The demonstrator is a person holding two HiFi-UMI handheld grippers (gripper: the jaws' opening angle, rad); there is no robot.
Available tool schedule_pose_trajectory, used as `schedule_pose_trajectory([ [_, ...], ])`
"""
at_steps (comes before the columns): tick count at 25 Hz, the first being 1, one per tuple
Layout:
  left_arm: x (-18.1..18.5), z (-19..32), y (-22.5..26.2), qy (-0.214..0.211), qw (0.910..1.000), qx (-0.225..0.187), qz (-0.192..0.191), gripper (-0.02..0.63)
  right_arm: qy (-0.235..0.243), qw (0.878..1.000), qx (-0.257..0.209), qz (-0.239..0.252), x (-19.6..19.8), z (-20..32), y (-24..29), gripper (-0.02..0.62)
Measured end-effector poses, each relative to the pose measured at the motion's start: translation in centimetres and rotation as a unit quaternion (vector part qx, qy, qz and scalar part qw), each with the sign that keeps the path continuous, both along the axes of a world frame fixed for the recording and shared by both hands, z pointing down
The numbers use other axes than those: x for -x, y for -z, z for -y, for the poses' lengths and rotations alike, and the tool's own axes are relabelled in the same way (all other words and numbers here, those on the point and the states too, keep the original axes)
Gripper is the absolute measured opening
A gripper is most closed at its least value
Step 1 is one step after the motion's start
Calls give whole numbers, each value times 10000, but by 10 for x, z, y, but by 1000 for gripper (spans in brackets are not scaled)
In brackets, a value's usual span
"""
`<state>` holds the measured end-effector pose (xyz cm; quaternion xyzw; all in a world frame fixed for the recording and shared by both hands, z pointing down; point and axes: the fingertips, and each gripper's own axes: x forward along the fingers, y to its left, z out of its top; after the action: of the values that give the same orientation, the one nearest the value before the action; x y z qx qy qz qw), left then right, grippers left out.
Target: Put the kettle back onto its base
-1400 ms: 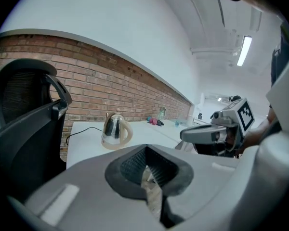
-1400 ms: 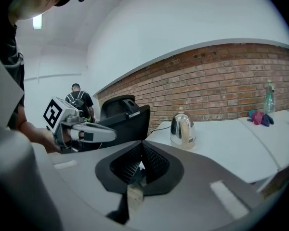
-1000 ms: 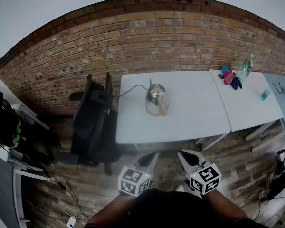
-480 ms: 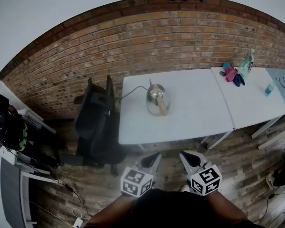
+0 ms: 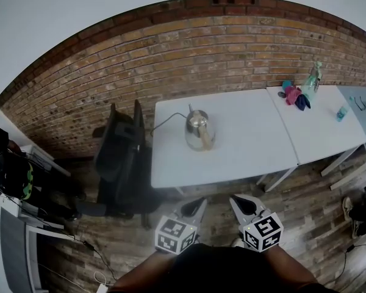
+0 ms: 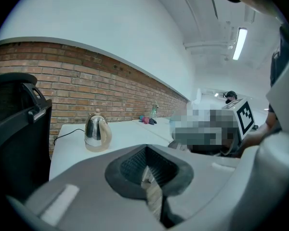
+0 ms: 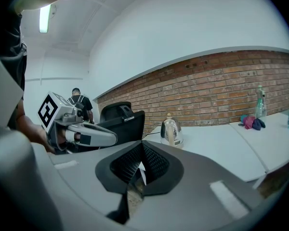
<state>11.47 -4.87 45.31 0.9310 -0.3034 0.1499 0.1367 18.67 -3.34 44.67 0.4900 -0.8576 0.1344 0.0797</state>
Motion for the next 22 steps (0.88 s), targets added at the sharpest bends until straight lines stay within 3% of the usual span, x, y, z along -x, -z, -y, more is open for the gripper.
schedule_pose_trajectory([
  [22, 8, -4, -1, -47, 10000, -38, 36, 0, 15, 9999, -76, -88, 10, -2, 3, 23],
])
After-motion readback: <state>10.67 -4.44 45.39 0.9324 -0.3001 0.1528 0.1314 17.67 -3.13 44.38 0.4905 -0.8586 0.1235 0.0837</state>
